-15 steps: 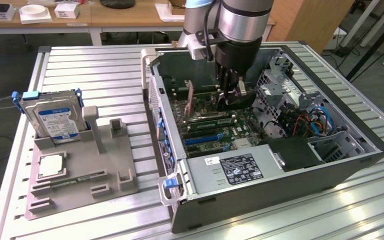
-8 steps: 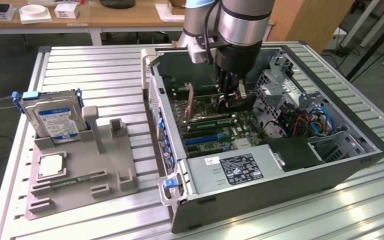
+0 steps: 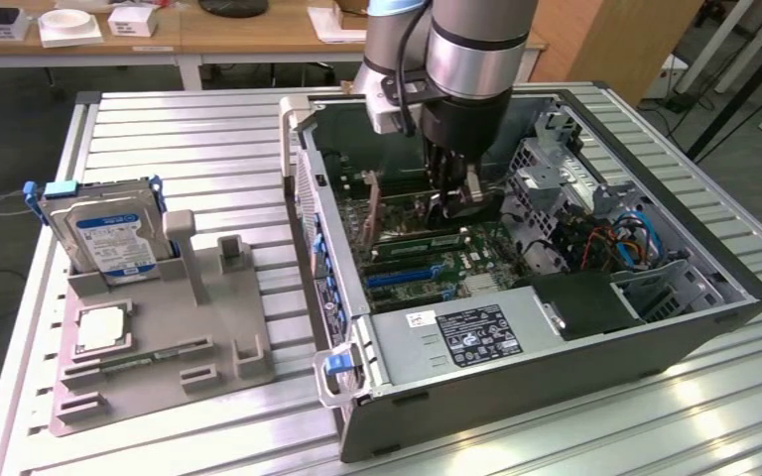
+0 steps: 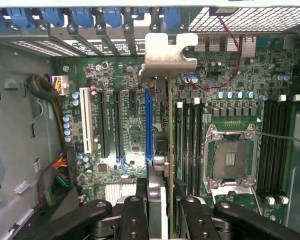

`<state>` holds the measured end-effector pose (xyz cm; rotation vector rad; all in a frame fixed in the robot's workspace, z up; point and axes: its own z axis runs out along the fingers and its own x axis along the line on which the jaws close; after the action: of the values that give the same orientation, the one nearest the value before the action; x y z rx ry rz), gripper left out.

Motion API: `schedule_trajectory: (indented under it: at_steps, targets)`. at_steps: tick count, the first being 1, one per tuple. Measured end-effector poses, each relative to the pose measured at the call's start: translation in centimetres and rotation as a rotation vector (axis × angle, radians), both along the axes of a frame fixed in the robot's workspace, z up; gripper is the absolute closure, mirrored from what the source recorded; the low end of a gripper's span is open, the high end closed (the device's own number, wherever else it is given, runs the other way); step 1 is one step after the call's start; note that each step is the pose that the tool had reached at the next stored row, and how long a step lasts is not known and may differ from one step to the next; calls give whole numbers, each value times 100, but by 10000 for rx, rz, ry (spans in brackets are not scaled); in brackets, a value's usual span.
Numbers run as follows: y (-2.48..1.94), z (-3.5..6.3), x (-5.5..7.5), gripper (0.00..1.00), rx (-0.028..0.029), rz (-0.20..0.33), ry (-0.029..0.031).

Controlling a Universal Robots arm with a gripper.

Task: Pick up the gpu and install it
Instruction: 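Insert the gpu into the slot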

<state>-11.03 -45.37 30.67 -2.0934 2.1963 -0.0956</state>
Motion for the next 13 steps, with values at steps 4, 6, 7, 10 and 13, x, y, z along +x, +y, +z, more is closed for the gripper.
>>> schedule_trajectory:
  at_steps: [4,6,7,10,13]
  targets:
    - [0,-39,-11,71,0,-1,-8]
    - [0,-61,-17,71,-1,-1,-8]
    - [0,-73,-19,71,0,-1,-9]
    - [0,-106,-30,71,-1,-2,-8]
    - [0,-136,-45,71,0,-1,-9]
